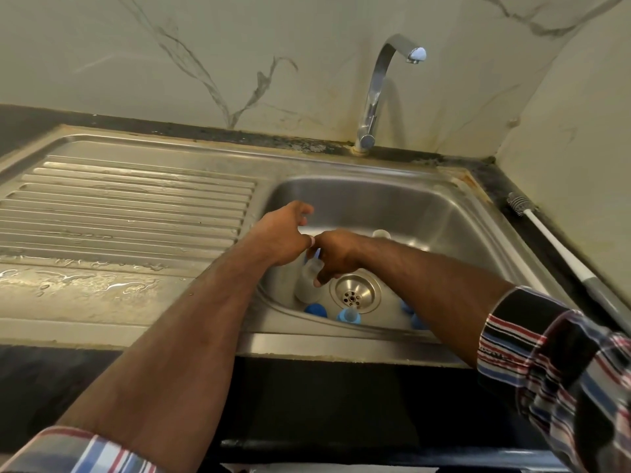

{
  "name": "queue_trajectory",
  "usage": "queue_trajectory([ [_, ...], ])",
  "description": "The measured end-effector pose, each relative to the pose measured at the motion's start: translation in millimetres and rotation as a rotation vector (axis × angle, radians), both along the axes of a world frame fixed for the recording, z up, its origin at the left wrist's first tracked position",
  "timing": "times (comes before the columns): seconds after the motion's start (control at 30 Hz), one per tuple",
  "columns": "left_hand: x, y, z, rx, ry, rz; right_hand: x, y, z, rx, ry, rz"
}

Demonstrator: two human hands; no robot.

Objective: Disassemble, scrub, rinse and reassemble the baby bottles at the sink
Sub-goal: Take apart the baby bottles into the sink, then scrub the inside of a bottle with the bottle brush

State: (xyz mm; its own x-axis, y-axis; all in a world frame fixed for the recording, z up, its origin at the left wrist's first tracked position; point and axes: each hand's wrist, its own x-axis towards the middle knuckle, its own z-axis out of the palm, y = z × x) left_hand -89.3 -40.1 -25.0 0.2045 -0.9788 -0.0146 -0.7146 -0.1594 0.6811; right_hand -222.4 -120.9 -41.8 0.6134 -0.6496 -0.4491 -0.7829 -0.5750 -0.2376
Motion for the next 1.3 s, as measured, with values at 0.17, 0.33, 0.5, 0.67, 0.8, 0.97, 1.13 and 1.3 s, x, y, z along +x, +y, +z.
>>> queue_trajectory([
  [0.17,-2.7,4.7,6.6,-0.001,-0.04,-0.008,-6.4,11.1,13.9,-0.155,0.044,0.017],
  [0.33,-10.7,13.8,15.7,-0.016,-0.203,-0.025,-21.0,28.8,36.5,-0.259,0.033,-0.003],
  [0.5,-24.4,23.8,21.9,0.008,-0.281,-0.077,-48.1,50.8,55.2,-0.314,0.0,-0.1],
  [0.67,-55.9,33.1,21.7,0.089,-0.365,-0.224,-83.0,76.2,58.6,-0.392,-0.044,-0.183],
  [0.8,-92.1,38.4,18.3,0.087,-0.394,-0.306,-114.2,92.6,62.5,-0.415,-0.066,-0.286],
  [0.97,-152.9,32.2,15.8,0.046,-0.415,-0.366,-166.8,97.0,74.5,-0.435,-0.094,-0.428],
  [1.13,-216.6,27.5,21.0,-0.027,-0.395,-0.428,-231.6,93.2,83.5,-0.49,-0.077,-0.6],
  [1.3,-263.3,18.8,19.0,-0.067,-0.356,-0.478,-279.4,92.7,84.6,-0.57,-0.002,-0.712],
])
